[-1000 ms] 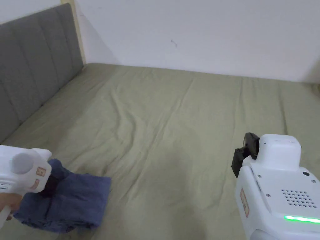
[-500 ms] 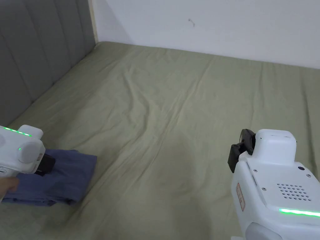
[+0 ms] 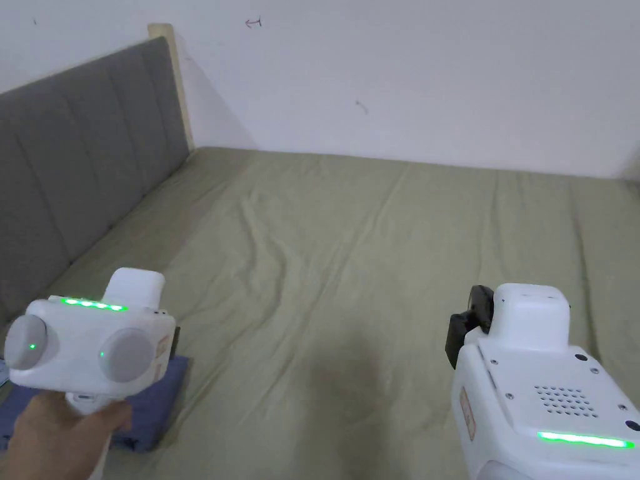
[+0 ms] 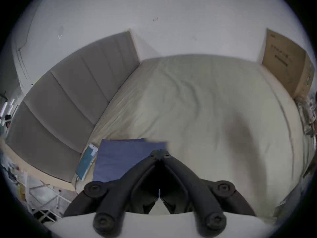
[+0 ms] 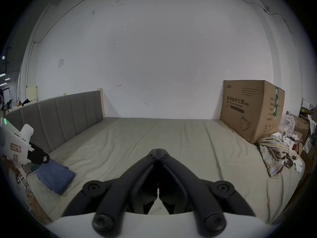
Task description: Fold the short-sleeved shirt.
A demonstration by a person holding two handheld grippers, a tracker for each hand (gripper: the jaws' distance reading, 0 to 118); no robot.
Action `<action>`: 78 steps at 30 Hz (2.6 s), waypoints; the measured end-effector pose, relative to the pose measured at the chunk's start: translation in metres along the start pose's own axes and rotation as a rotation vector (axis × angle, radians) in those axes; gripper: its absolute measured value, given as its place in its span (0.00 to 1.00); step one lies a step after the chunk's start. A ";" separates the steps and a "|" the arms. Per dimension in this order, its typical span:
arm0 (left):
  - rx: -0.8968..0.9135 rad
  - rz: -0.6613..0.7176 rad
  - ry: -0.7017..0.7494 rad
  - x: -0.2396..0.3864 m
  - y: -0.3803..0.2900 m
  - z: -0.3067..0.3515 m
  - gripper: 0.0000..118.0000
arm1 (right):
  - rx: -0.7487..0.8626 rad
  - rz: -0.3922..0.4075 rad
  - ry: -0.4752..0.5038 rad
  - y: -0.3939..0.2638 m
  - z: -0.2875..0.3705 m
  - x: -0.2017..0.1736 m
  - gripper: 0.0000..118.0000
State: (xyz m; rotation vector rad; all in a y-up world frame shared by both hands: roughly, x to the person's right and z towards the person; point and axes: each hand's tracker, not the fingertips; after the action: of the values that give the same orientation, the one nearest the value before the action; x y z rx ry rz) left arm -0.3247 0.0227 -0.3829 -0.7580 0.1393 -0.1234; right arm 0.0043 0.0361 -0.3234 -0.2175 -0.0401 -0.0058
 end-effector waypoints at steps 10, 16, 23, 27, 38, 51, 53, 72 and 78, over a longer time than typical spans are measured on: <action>0.333 0.039 -0.041 0.094 0.011 0.116 0.00 | 0.062 -0.019 -0.015 0.028 0.040 0.042 0.00; 0.524 0.080 -0.104 0.123 0.022 0.170 0.00 | 0.153 -0.023 -0.058 0.061 0.061 0.064 0.00; 0.631 0.038 -0.128 0.152 0.032 0.199 0.00 | 0.210 -0.026 -0.081 0.084 0.074 0.071 0.00; 0.679 0.037 -0.139 0.163 0.030 0.205 0.00 | 0.218 -0.018 -0.083 0.086 0.079 0.073 0.00; 0.673 0.025 -0.157 0.165 0.023 0.198 0.90 | 0.188 -0.033 -0.088 0.077 0.080 0.082 0.16; 0.644 0.091 -0.263 0.158 0.021 0.190 0.98 | 0.201 -0.020 -0.101 0.076 0.080 0.088 0.79; 0.641 0.078 -0.271 0.158 0.021 0.191 0.98 | 0.189 -0.020 -0.103 0.075 0.078 0.090 0.79; 0.574 0.016 -0.204 0.165 0.026 0.193 0.98 | 0.169 -0.003 -0.103 0.071 0.077 0.096 0.79; 0.558 0.033 -0.177 0.166 0.025 0.197 0.98 | 0.170 -0.004 -0.105 0.070 0.079 0.098 0.79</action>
State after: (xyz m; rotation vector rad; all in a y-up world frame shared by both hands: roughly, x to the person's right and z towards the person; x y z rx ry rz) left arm -0.1263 0.1474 -0.2724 -0.2074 -0.0526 -0.0579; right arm 0.0997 0.1218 -0.2574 -0.0480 -0.1455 0.0051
